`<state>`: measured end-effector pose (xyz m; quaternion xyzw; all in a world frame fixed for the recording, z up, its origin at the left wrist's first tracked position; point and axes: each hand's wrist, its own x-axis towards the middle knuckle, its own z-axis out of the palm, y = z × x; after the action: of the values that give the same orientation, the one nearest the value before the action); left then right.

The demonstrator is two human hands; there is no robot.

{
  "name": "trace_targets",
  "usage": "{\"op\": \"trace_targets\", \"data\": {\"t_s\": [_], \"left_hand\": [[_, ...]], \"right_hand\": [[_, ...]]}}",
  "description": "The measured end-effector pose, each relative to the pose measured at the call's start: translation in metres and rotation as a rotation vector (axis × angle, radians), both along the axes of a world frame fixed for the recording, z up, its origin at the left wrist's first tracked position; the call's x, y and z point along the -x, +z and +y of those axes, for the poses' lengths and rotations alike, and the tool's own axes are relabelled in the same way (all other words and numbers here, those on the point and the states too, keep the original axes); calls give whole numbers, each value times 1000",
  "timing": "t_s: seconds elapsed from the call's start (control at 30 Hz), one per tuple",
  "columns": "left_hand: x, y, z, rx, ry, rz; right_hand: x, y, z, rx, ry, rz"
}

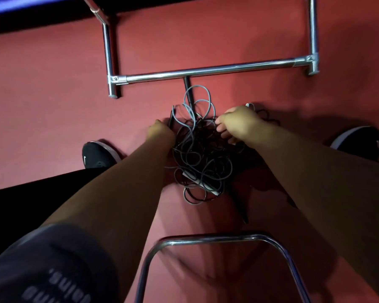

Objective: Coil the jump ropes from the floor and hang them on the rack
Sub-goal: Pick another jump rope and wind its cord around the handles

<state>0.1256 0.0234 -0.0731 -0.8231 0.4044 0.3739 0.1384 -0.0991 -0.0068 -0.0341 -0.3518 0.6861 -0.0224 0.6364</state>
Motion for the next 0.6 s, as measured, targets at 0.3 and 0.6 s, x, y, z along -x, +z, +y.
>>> {"op": "trace_targets", "data": {"t_s": [0.3, 0.6], "left_hand": [[-5, 17, -16, 152, 306, 209], [18, 108, -28, 187, 301, 621]], "right_hand": [[-13, 5, -3, 31, -58, -21], [-60, 88, -26, 202, -26, -156]]}}
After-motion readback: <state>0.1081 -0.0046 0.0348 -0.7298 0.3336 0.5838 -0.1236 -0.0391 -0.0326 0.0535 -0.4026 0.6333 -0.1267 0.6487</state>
